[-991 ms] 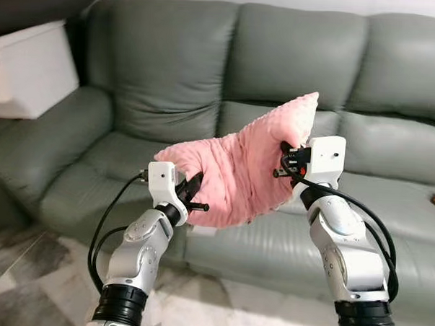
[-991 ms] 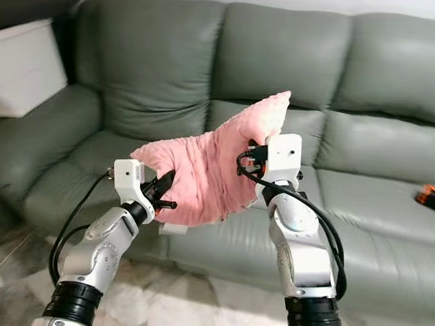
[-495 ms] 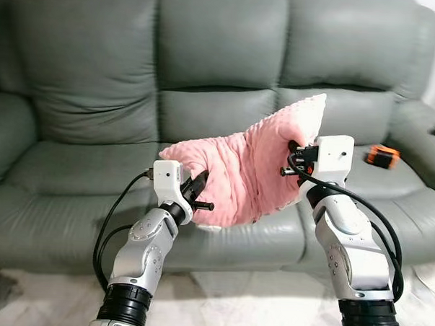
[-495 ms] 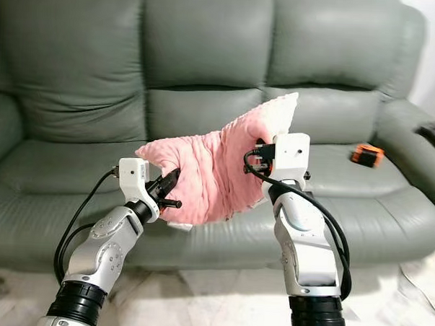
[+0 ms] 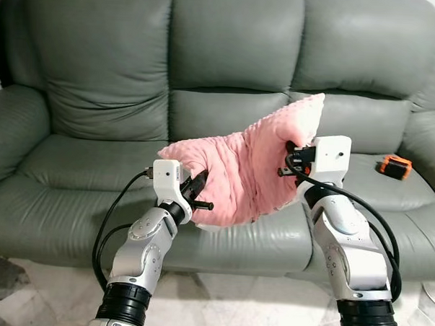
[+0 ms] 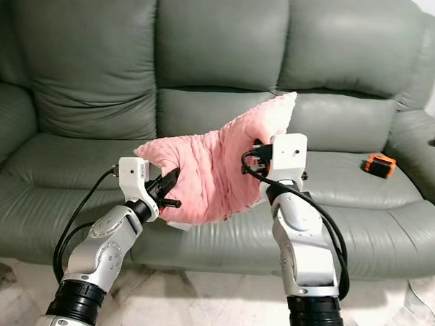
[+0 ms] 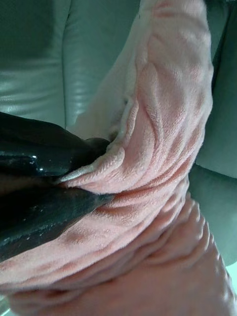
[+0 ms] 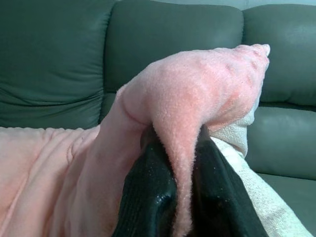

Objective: Move the pillow to the sofa

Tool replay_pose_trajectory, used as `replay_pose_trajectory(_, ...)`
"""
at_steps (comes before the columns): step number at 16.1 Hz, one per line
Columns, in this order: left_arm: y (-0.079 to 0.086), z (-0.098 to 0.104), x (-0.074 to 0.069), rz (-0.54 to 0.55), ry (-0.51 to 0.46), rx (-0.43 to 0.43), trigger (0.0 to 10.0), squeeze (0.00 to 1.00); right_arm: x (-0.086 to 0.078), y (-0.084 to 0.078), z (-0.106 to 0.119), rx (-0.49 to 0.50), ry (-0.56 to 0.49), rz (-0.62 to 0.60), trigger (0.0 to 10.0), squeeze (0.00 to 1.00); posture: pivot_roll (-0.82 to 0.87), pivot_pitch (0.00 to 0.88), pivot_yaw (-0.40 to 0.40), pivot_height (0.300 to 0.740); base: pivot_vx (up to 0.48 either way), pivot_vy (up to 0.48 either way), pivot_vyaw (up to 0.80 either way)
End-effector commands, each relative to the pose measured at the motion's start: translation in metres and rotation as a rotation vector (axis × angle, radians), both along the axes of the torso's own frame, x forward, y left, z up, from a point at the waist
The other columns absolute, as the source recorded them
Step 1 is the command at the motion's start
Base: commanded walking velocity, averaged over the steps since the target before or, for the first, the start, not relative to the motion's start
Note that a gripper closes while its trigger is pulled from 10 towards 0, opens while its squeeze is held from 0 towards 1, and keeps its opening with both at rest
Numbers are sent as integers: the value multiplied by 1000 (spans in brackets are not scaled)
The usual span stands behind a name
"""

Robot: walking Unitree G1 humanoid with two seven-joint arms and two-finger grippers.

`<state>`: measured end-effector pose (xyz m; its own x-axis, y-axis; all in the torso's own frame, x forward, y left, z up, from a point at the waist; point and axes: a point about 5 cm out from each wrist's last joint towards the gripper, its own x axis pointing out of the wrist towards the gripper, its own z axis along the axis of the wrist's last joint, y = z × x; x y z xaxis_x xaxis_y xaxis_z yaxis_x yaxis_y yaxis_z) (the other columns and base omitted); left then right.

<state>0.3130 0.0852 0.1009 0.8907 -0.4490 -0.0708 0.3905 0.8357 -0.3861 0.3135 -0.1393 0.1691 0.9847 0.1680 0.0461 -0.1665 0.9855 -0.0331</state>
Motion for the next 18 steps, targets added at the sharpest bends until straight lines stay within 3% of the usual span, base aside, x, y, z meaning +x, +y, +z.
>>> replay_pose_trajectory(1,-9,10,-1,-52,-44,-23,10000,0,0,5,6,-4,-23,27,10000,0,-237,15,-1,740,0,0,0)
replay_pose_trajectory(8,-10,10,-1,-72,-48,-26,10000,0,1,4,6,-8,-22,25,10000,0,-241,7,2,740,284,0,-609)
replay_pose_trajectory(18,-10,9,-2,-59,-43,-23,10000,0,0,5,6,-2,-22,31,10000,0,-240,15,1,740,246,0,0)
